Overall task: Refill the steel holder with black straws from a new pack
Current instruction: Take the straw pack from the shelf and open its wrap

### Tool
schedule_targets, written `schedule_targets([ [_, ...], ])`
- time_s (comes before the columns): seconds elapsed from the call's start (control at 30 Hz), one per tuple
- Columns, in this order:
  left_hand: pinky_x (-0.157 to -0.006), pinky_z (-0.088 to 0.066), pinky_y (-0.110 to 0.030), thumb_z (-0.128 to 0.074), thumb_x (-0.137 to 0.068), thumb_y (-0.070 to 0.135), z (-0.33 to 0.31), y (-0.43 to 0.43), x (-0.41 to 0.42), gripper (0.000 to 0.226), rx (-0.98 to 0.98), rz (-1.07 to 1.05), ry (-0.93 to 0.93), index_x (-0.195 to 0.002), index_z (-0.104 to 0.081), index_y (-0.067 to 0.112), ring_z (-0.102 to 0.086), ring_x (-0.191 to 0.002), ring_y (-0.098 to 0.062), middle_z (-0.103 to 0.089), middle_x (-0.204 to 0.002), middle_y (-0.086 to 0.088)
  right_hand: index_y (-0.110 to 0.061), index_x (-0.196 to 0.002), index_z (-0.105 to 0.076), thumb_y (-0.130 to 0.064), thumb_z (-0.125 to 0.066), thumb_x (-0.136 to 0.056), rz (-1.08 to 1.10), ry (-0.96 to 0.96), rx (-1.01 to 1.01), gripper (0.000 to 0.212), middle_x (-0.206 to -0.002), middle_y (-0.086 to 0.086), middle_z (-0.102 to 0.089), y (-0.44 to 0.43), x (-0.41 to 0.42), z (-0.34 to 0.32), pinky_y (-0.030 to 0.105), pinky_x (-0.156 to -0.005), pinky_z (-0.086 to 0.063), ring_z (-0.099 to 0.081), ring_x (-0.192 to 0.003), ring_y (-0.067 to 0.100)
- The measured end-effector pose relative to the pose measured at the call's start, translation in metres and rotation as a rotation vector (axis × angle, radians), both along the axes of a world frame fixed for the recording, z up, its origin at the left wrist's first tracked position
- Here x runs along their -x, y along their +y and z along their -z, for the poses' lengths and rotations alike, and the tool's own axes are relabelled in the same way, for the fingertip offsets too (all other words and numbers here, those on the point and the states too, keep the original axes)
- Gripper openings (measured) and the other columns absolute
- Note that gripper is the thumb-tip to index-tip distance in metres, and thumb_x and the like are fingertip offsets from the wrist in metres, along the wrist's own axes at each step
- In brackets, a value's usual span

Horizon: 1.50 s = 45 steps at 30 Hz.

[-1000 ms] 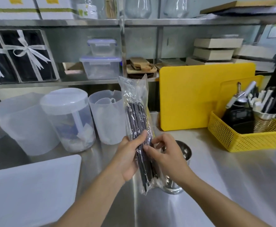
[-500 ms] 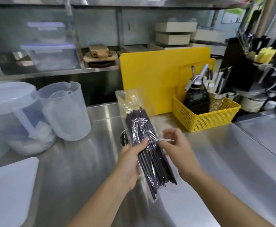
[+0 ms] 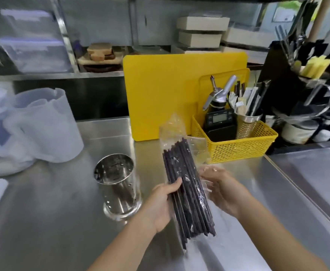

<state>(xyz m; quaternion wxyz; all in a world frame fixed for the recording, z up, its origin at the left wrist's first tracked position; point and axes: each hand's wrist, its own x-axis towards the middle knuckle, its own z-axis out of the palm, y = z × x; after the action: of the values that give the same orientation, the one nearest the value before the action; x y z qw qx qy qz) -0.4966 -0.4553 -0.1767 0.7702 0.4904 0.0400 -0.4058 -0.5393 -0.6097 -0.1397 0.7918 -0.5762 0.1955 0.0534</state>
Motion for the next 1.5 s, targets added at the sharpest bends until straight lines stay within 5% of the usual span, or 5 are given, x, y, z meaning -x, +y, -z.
schedule_targets([
  [0.27,-0.059,-0.049,-0.032,-0.058,-0.089,0.028,0.024,-0.038,0.025,0.026,-0.283,-0.162,-0.027,-0.11,-0.056,0.013,-0.057,-0.062,-0.018,-0.066,-0.072,-0.004,-0.013,-0.094,-0.058,0.005,-0.06,-0.077,0.085,0.094,0.143,0.024,-0.063,0.0,-0.06,-0.027,0.014,0.032,0.027,-0.058,-0.04,-0.05,-0.053,0.012],
  [0.4,-0.085,-0.05,-0.043,-0.06,-0.066,0.071,0.021,-0.045,0.033,0.073,-0.247,0.055,0.031,-0.11,-0.063,0.013,-0.061,-0.095,-0.025,-0.067,-0.1,-0.009,-0.008,-0.099,-0.059,0.0,-0.06,-0.063,-0.013,0.142,0.203,0.036,-0.068,0.004,-0.054,-0.019,0.026,0.039,0.031,-0.069,-0.044,-0.05,-0.059,0.013],
  [1.13,-0.113,-0.023,-0.046,-0.043,-0.093,-0.002,0.086,0.005,0.024,0.046,-0.655,-0.096,-0.008,-0.137,-0.033,0.006,-0.033,-0.135,-0.032,-0.037,-0.145,-0.014,-0.01,-0.069,-0.056,0.008,-0.056,-0.08,0.095,0.279,0.331,0.021,-0.054,0.001,-0.06,-0.046,0.045,0.084,0.02,-0.047,-0.034,-0.048,-0.046,0.014],
  [1.37,-0.061,-0.041,-0.03,-0.034,-0.088,-0.002,0.09,0.003,0.023,0.021,-0.799,-0.036,-0.201,-0.104,-0.046,0.004,-0.049,-0.075,-0.02,-0.05,-0.085,-0.01,-0.007,-0.077,-0.057,-0.004,-0.06,-0.083,0.106,0.312,0.213,0.007,-0.056,0.004,-0.052,-0.054,0.048,0.095,0.016,-0.038,-0.033,-0.046,-0.037,0.009],
  [1.5,-0.094,-0.039,-0.036,-0.057,-0.08,0.007,0.092,0.0,0.021,0.056,-1.039,0.048,-0.491,-0.129,-0.032,0.006,-0.044,-0.117,-0.028,-0.039,-0.128,-0.012,-0.002,-0.077,-0.061,-0.016,-0.066,-0.083,0.048,0.413,0.486,0.015,-0.056,0.009,-0.056,-0.064,0.045,0.11,0.015,-0.04,-0.032,-0.048,-0.042,0.017],
])
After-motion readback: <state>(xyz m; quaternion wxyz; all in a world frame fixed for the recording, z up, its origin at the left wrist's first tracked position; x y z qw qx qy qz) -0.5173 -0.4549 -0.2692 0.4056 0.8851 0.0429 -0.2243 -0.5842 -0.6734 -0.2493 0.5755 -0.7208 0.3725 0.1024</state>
